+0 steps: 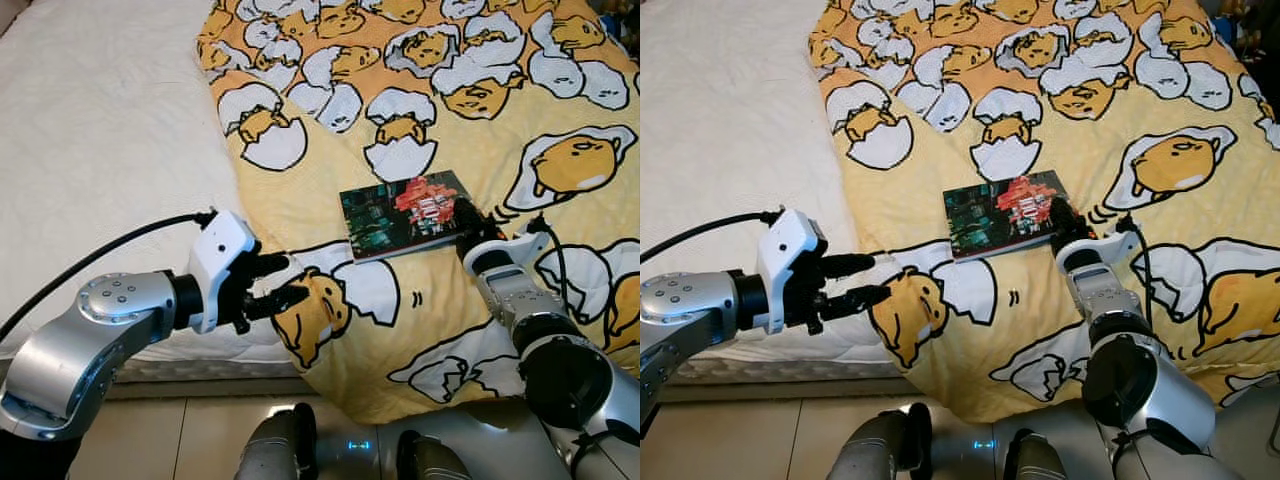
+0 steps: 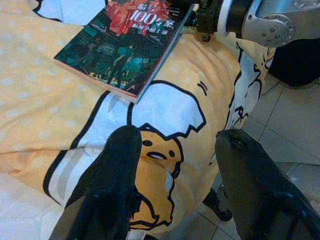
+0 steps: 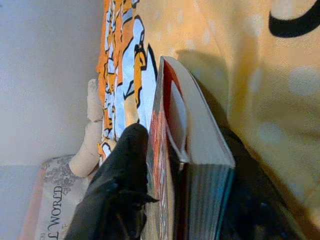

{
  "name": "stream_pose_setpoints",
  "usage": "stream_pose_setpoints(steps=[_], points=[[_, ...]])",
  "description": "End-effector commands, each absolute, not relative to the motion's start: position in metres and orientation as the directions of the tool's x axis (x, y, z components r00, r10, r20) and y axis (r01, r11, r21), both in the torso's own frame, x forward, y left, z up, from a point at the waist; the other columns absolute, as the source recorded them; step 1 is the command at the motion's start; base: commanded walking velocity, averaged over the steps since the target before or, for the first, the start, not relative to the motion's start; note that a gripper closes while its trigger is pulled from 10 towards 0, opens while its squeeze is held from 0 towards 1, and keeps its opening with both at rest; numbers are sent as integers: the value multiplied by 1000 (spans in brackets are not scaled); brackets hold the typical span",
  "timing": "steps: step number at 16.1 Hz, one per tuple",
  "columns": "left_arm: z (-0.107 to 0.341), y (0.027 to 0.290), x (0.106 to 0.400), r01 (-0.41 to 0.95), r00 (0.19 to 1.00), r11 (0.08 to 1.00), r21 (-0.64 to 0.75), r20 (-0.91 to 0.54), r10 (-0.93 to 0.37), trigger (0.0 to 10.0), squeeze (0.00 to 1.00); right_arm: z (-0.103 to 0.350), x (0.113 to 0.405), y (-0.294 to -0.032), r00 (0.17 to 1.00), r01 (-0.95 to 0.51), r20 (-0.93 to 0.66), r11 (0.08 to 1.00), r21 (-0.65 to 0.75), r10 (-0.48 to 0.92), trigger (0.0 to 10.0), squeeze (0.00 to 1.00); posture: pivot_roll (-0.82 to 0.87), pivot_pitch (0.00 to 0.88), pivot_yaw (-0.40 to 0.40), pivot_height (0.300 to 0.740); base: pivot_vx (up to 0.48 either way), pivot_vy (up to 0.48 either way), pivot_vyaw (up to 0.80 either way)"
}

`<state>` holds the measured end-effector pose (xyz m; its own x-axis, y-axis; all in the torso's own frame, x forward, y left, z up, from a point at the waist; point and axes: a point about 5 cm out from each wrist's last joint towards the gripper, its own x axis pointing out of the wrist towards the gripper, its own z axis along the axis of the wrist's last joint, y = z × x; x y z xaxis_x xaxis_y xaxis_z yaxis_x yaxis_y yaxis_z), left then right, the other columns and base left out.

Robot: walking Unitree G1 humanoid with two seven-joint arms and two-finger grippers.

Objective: Clean up the room

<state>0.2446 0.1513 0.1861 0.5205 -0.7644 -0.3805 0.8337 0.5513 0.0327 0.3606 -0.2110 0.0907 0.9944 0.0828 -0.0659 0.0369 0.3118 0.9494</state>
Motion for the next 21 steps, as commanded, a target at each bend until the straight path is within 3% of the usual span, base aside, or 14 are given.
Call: stream_pose_setpoints(steps=[1,9,13,16,21], points=[[184,154,242,834,517,551,38,-402,-756,10000,0,93,363,-205,995,19,-46,280,960,90,0,0,275,223,112,740,0,0,0],[182,153,246,805,563,592,43,-372,-738,10000,0,101,363,-218,998,-32,17,279,960,55,0,0,237,174,107,740,0,0,0],[180,152,253,782,598,621,50,-340,-726,10000,0,113,366,-228,995,-98,86,307,947,52,0,0,187,102,104,740,0,0,0],[172,153,259,745,647,665,59,-309,-697,10000,0,126,366,-243,987,-154,159,342,927,14,0,0,132,1,107,740,0,0,0],[168,161,269,679,721,730,75,-254,-644,10000,0,142,365,-259,967,-240,255,366,899,7,0,0,83,0,99,740,0,0,0]])
